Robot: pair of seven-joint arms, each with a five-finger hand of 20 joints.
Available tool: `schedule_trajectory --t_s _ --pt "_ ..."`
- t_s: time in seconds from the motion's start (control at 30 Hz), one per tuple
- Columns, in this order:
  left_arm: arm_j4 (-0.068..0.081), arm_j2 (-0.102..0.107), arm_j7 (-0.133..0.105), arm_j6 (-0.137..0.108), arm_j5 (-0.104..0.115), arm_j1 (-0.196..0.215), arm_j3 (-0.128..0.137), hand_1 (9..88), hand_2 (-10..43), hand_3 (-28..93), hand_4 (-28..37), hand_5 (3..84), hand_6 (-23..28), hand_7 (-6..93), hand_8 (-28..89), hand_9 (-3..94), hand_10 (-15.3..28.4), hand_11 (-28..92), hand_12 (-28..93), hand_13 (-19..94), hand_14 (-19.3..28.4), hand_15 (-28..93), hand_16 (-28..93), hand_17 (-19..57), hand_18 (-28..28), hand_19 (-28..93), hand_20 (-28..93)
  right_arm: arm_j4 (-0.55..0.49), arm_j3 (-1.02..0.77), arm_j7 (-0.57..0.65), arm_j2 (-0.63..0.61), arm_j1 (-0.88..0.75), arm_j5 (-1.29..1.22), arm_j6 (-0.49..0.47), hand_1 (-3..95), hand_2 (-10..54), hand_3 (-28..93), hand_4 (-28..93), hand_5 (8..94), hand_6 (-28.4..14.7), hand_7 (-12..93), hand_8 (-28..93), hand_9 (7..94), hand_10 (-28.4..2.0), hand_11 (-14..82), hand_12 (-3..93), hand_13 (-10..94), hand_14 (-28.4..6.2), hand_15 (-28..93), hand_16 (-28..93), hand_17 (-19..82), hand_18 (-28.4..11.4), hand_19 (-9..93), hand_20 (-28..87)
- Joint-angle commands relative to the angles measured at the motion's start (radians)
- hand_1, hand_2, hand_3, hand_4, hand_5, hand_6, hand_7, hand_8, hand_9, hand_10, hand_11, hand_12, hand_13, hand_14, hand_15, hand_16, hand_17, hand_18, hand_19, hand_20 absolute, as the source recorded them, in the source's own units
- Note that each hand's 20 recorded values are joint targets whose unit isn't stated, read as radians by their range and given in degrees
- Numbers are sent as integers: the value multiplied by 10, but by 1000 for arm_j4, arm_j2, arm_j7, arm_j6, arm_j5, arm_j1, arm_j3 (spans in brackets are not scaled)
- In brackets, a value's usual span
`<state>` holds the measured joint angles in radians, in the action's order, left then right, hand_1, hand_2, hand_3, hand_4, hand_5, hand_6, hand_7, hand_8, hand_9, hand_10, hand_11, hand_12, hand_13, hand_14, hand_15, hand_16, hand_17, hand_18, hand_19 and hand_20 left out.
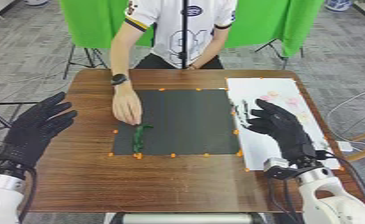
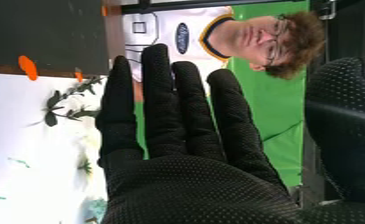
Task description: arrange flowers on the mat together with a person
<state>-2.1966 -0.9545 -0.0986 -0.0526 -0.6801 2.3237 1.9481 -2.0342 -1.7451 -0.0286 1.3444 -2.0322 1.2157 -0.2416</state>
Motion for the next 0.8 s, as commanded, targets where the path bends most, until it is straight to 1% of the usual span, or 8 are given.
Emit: schedule_trajectory --t_s 0.03,0.1,0.23,0.37,0.43,0.5,0.63,0.8 --pt "-6 -17 0 -8 -1 23 -2 265 -7 698 -251 346 49 157 -78 302 129 188 192 250 162 284 24 -72 233 461 90 9 10 -4 -22 23 4 11 192 5 848 -233 384 -51 152 -85 421 -147 133 236 394 -125 338 281 131 -207 549 384" --pt "-7 -22 2 -4 -3 22 -1 266 -7 697 -252 346 49 157 -78 302 129 188 192 250 162 283 24 -72 233 461 90 4 4 -6 -39 20 14 28 192 6 848 -233 384 -52 152 -85 424 -146 135 237 393 -125 343 276 132 -207 546 382" --pt "-8 -24 1 -1 -5 30 7 265 -5 697 -252 346 49 156 -78 301 129 188 192 249 162 283 25 -72 234 462 91 -20 -10 -12 -95 6 151 173 223 -29 839 -236 395 -52 163 -89 451 -140 178 244 415 -120 381 264 148 -206 576 396" --pt "-6 -22 2 2 -4 29 5 264 -5 698 -251 346 49 156 -78 302 129 187 192 249 162 284 25 -69 235 473 98 -49 -8 57 -177 -32 475 430 271 -94 775 -281 444 -46 253 -116 551 -132 352 272 521 -109 553 238 256 -189 725 461" --pt "-9 -23 -1 1 -2 35 6 263 -5 698 -251 346 49 156 -78 301 129 188 192 249 162 285 25 -68 236 477 101 -61 -31 113 -202 -59 630 477 301 -95 726 -282 481 -37 298 -127 578 -123 421 298 556 -109 617 248 287 -183 775 479" --pt "-10 -22 -2 1 -3 40 10 263 -5 698 -251 347 50 156 -77 301 129 187 192 250 161 284 25 -68 236 477 102 -61 -16 204 -244 -54 783 492 337 -95 664 -283 508 -32 323 -133 599 -116 476 317 577 -111 656 260 302 -183 804 489" --pt "-14 -19 -7 -1 -2 51 20 263 -5 698 -252 347 50 155 -77 301 130 187 192 250 161 284 25 -68 236 474 102 -69 -50 300 -283 -104 1004 439 383 -95 550 -283 546 -27 361 -136 630 -115 503 331 599 -113 680 272 313 -188 826 497" --pt "-14 -19 -8 2 -2 53 18 262 -4 699 -252 346 50 156 -77 301 129 187 193 250 161 285 26 -68 235 475 104 -91 -67 453 -332 -139 1184 235 372 -95 515 -283 547 -27 437 -142 623 -120 514 351 599 -118 695 287 313 -193 834 504"
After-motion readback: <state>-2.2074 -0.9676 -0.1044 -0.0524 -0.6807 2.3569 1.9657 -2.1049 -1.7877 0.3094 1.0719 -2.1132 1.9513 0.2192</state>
